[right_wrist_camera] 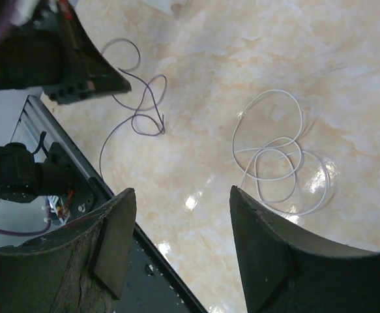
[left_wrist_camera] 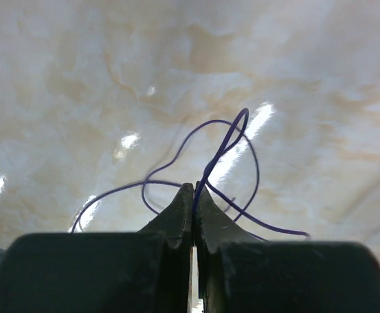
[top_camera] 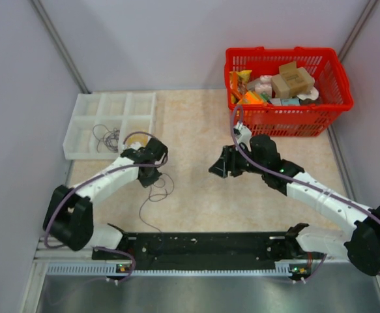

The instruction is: Untangle the cables

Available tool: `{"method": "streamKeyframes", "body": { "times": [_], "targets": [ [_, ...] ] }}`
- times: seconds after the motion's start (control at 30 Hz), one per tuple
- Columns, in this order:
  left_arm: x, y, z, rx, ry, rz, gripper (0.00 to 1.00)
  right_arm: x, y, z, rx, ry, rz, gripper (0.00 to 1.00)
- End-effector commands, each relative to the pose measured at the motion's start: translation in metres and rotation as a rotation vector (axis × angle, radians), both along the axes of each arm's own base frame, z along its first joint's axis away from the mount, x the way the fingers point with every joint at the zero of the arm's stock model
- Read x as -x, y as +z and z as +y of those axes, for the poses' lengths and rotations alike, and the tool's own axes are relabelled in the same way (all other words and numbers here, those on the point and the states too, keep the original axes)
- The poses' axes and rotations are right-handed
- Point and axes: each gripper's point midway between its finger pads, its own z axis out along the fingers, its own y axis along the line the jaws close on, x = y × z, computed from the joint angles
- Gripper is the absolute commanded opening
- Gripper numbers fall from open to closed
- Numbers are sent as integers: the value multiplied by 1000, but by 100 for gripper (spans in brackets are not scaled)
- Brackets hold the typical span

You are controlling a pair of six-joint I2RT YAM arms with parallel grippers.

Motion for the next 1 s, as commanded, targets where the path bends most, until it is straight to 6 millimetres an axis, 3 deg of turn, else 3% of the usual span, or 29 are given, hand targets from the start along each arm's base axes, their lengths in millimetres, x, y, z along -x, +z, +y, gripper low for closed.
{"method": "streamKeyframes", "body": {
  "times": [0.0,0.17,0.4,0.6,0.83,0.97],
  "targets": [
    [-46,88,7,42,-46,-329,0,-4,13,-1,-26,6,-58,59],
    [-74,184,36,97,-61,-565,0,-5,15,2,-33,11,-51,59],
    [-96,304,98,73,-9,-786,0,-3,17,3,-41,16,-50,58],
    [-109,379,149,47,30,-956,0,-1,23,1,-44,21,-73,58],
    [-120,483,173,-28,-45,-1211,0,-1,22,0,-36,29,-69,58],
    [-121,521,184,-104,-48,-1298,0,-4,19,1,-26,24,-69,58]
  ]
}}
